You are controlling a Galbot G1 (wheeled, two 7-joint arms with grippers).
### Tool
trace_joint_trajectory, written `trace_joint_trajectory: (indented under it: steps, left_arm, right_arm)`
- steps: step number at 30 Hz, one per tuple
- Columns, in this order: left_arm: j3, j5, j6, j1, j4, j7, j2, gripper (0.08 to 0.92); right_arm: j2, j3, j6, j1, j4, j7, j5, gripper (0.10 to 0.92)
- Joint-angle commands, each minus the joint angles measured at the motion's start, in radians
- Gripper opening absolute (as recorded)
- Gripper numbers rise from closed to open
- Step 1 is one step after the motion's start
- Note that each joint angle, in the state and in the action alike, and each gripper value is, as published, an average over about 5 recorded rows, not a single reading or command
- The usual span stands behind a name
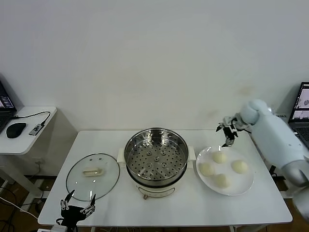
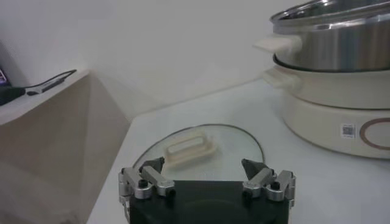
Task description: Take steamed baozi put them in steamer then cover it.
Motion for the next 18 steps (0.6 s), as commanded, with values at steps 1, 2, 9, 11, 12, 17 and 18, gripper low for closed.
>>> trace_joint_trajectory:
  steps: [1,2,9,11,12,17,18]
  left_arm:
    - [0.001,0.001,0.003,-0.009,0.011,0.003,0.003,0.823]
    - [0.001,0.001,0.003,-0.010,0.012,0.003,0.004,0.823]
    - [0.007,0.005,0.004,-0.006,0.013,0.006,0.002,0.823]
    - [0.010,0.007,0.004,-0.005,0.013,0.006,0.001,0.823]
    - [0.011,0.009,0.004,-0.004,0.013,0.007,0.000,0.823]
    - [0.014,0.014,0.005,-0.003,0.014,0.008,0.000,0.823]
    - [0.015,0.015,0.005,-0.003,0.014,0.008,0.000,0.823]
  right_arm:
    - [0.078,-0.078,0.046,0.044,-0.107,-0.031,-0.075,0.823]
    - [0.073,-0.078,0.043,0.039,-0.103,-0.033,-0.067,0.823]
    - [0.030,-0.065,0.016,-0.012,-0.066,-0.038,-0.034,0.823]
    - [0.023,-0.051,0.008,-0.029,-0.065,-0.032,-0.038,0.823]
    - [0.020,-0.045,0.005,-0.037,-0.066,-0.029,-0.040,0.823]
    - [0.005,-0.029,-0.002,-0.066,-0.057,-0.020,-0.045,0.823]
    - [0.003,-0.027,-0.004,-0.070,-0.056,-0.017,-0.044,0.823]
